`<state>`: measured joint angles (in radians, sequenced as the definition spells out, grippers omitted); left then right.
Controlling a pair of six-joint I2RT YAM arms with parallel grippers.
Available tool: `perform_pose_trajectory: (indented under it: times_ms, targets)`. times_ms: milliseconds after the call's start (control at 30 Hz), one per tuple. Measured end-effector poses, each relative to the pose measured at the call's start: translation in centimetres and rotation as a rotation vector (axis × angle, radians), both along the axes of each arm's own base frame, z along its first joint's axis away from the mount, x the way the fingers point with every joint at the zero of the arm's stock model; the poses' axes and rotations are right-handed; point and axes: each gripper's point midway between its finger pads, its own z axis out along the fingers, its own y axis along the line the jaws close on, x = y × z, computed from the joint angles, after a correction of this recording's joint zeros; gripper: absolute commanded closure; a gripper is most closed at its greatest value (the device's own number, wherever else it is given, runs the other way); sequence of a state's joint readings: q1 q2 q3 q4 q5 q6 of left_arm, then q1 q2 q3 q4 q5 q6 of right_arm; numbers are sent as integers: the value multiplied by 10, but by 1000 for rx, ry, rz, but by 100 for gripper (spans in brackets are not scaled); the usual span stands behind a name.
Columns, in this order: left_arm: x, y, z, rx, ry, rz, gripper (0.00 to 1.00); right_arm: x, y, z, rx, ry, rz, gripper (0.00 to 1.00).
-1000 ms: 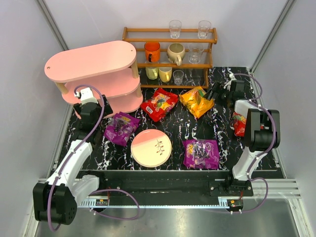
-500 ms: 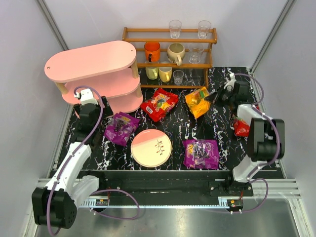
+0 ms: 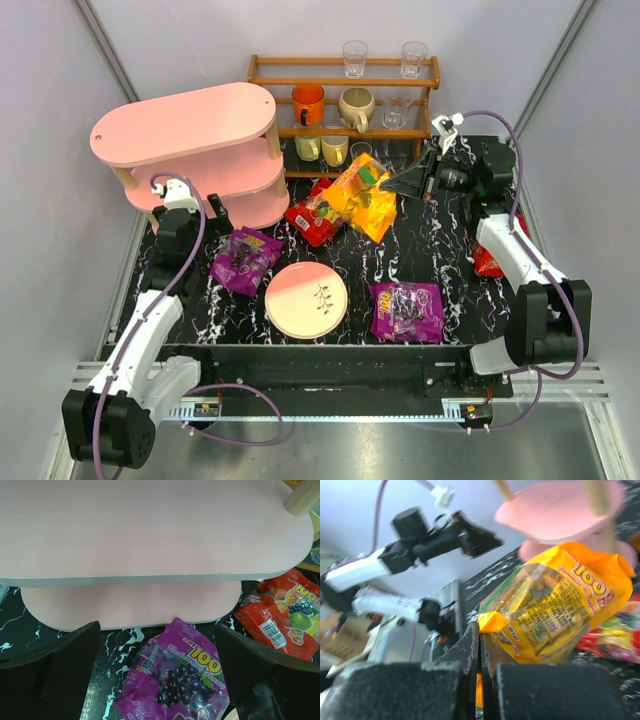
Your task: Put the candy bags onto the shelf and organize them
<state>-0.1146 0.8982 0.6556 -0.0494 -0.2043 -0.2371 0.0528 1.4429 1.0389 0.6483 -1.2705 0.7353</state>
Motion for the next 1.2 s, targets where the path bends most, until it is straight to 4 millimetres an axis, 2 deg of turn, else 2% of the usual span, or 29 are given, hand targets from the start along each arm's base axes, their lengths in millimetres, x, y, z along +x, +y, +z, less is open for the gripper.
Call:
perform_pose_trajectory:
  times_ms: [67,167,300,500,633,767,967,1100,1200]
  targets:
    - [-1,-1,1,-3,0,-7,1,-17,14,16,0,-28,94,100]
    - [-4,-3,7,-7,-18,-16,1,-24,28,41,2,-80,136,100]
    - [-9,-3,16,-11,-48,-21,1,-7,49,88,11,-126,18,100]
    - [-15,-3,25,-16,-72,-27,1,16,84,179,73,-221,-215,100]
    - [-18,-4,28,-19,-81,-35,1,34,109,208,97,-230,-304,100]
    - [-21,-4,27,-18,-72,-37,1,62,153,209,74,-208,-352,100]
    - [-23,-6,26,-21,-65,-47,1,112,215,181,49,-187,-393,100]
    - [-26,-6,29,-23,-73,-52,1,133,242,147,40,-159,-414,100]
    - [-29,-7,34,-24,-91,-54,1,135,253,143,62,-157,-420,100]
